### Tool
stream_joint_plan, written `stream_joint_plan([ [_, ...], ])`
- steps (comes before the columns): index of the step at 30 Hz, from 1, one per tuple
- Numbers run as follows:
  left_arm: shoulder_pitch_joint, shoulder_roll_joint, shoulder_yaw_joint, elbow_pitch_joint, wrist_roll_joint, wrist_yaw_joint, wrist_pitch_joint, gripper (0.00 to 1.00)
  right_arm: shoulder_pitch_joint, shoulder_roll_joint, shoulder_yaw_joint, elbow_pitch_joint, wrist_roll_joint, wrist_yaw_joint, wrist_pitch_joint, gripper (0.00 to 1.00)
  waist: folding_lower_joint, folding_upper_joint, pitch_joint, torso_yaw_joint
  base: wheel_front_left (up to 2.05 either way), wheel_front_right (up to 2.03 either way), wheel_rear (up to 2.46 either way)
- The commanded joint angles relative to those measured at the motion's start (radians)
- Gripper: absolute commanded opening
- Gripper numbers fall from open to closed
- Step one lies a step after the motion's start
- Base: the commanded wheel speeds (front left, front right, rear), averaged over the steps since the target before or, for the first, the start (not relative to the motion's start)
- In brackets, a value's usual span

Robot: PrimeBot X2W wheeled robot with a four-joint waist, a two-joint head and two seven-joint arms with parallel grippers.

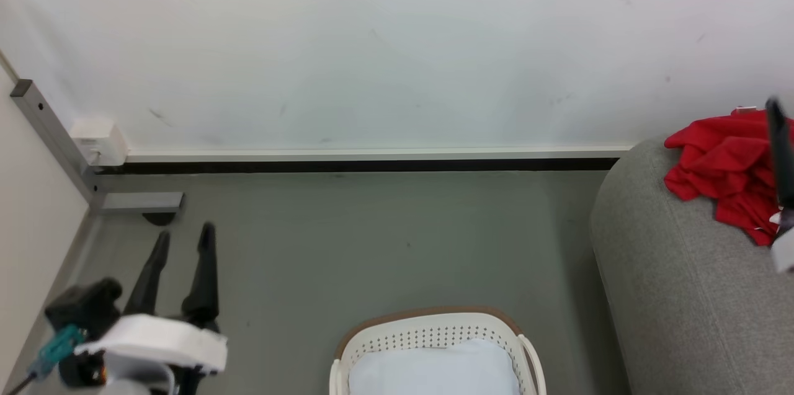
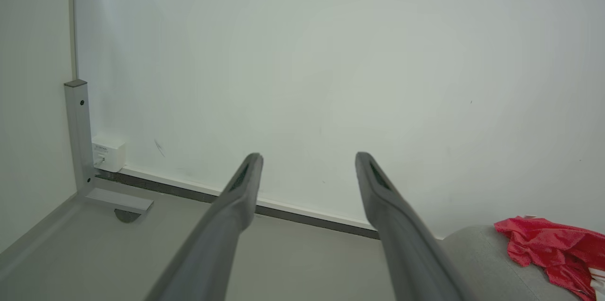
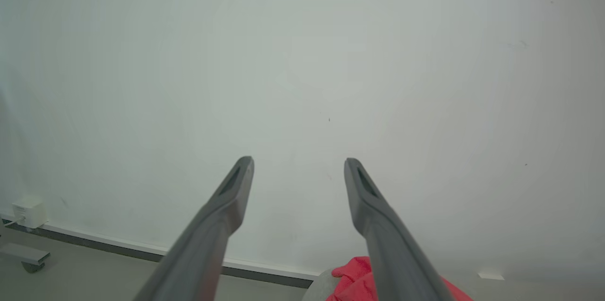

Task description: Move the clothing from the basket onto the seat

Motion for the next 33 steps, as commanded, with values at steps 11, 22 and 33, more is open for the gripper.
stream_joint_plan([
  [11, 0.160, -0.127, 0.183, -0.008, 0.301, -0.054, 0.000, 1.00, 0.364, 0.289, 0.034, 0.043, -0.162, -0.003, -0.304, 1.00, 0.0003, 0.0000, -0.006, 0.018, 0.00, 0.00, 0.00],
  [22, 0.190, -0.227, 0.268, 0.080, 0.475, -0.173, 0.000, 1.00, 0.417, 0.354, 0.079, -0.003, -0.202, -0.003, -0.319, 1.00, 0.0003, 0.0000, 0.002, 0.011, 0.00, 0.00, 0.00],
  [33, 0.175, -0.272, 0.324, 0.072, 0.534, -0.210, 0.000, 1.00, 0.417, 0.373, 0.045, -0.005, -0.219, -0.003, -0.319, 1.00, 0.0003, 0.0000, 0.003, 0.015, 0.00, 0.00, 0.00],
])
